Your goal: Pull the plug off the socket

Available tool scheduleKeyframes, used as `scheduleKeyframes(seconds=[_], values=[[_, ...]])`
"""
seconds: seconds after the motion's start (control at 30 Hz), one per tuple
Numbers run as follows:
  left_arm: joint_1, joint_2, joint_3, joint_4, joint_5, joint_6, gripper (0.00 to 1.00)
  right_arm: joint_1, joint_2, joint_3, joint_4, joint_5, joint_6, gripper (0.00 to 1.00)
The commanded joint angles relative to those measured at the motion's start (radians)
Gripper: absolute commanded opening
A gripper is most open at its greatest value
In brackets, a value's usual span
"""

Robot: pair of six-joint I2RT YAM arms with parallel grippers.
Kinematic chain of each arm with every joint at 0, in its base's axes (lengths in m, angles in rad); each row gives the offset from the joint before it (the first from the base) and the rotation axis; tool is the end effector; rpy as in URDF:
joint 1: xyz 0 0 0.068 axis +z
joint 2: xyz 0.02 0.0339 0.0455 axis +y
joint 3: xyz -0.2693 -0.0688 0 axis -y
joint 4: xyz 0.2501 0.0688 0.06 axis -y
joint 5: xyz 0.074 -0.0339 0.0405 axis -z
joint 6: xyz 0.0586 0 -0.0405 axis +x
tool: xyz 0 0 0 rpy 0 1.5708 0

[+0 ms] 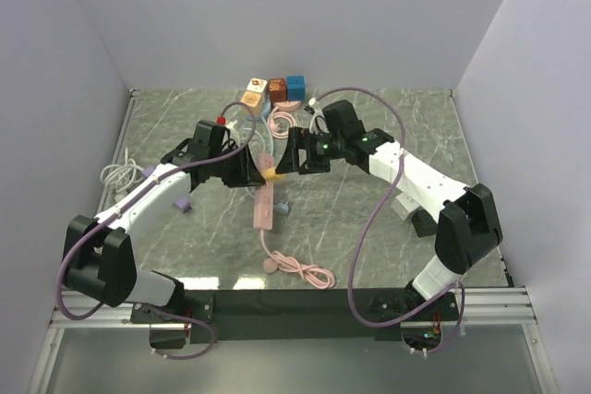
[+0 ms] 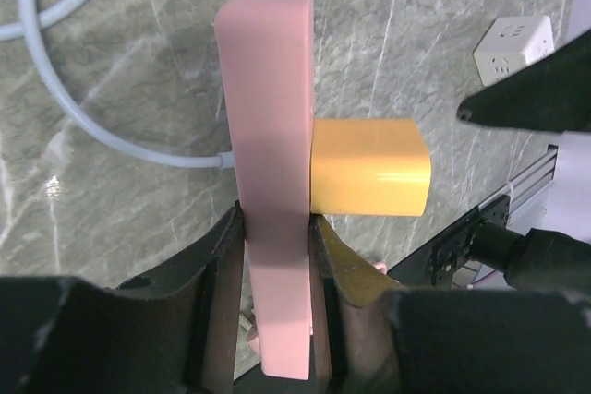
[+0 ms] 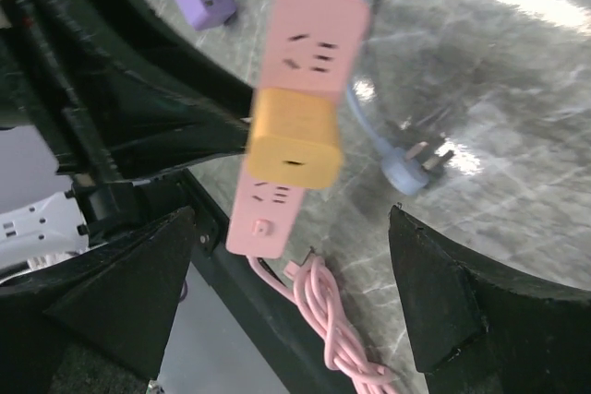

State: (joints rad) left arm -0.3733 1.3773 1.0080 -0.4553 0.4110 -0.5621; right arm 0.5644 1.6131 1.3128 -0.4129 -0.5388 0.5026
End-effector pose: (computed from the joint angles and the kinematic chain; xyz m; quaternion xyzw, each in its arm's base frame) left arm 0.2799 -0.1348 0.2497 -0.0119 0.9146 -0.3305 0.2328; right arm 0.3067 0.2298 0.2846 -0.1377 0.8728 0.4122 0.2220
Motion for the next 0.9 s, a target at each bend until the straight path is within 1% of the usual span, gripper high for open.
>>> scheduleKeyframes(seconds=[0.0, 0.27, 0.43, 0.5, 0.57, 0.6, 0.63, 0.7, 0.73, 0.8, 0.83, 0.87], values=[[-0.029, 0.012, 0.037, 0.058, 0.008, -0.036, 0.0, 0.028, -0.013, 0.039, 0.037, 0.02, -0.003, 0.91], [-0.059, 0.022, 0.07, 0.067, 0.008, -0.051, 0.01, 0.077, 0.057, 0.101, -0.021, 0.108, -0.004, 0.93], [-0.062, 0.017, 0.072, 0.07, 0.009, -0.056, 0.01, 0.081, 0.119, 0.149, -0.066, 0.12, 0.001, 0.93], [-0.062, 0.014, 0.07, 0.072, 0.008, -0.059, 0.0, 0.083, 0.131, 0.152, -0.073, 0.128, 0.013, 0.93], [-0.062, 0.012, 0.07, 0.073, 0.012, -0.061, 0.01, 0.084, 0.134, 0.151, -0.064, 0.119, 0.027, 0.89], [-0.064, 0.012, 0.069, 0.076, 0.012, -0.062, 0.0, 0.084, 0.137, 0.149, -0.055, 0.114, 0.039, 0.87], [-0.064, 0.012, 0.067, 0.078, 0.012, -0.064, 0.01, 0.083, 0.142, 0.149, -0.05, 0.105, 0.045, 0.8], [-0.064, 0.011, 0.066, 0.081, 0.011, -0.065, 0.0, 0.083, 0.156, 0.154, -0.047, 0.082, 0.059, 0.72], [-0.064, 0.012, 0.064, 0.083, 0.011, -0.067, 0.0, 0.084, 0.159, 0.154, -0.047, 0.077, 0.062, 0.64], [-0.064, 0.011, 0.064, 0.086, 0.015, -0.068, 0.01, 0.083, 0.166, 0.154, -0.05, 0.073, 0.065, 0.56], [-0.064, 0.009, 0.063, 0.089, 0.017, -0.068, 0.01, 0.084, 0.168, 0.152, -0.05, 0.071, 0.066, 0.47], [-0.064, 0.008, 0.063, 0.09, 0.017, -0.068, 0.0, 0.084, 0.169, 0.151, -0.047, 0.071, 0.068, 0.41]])
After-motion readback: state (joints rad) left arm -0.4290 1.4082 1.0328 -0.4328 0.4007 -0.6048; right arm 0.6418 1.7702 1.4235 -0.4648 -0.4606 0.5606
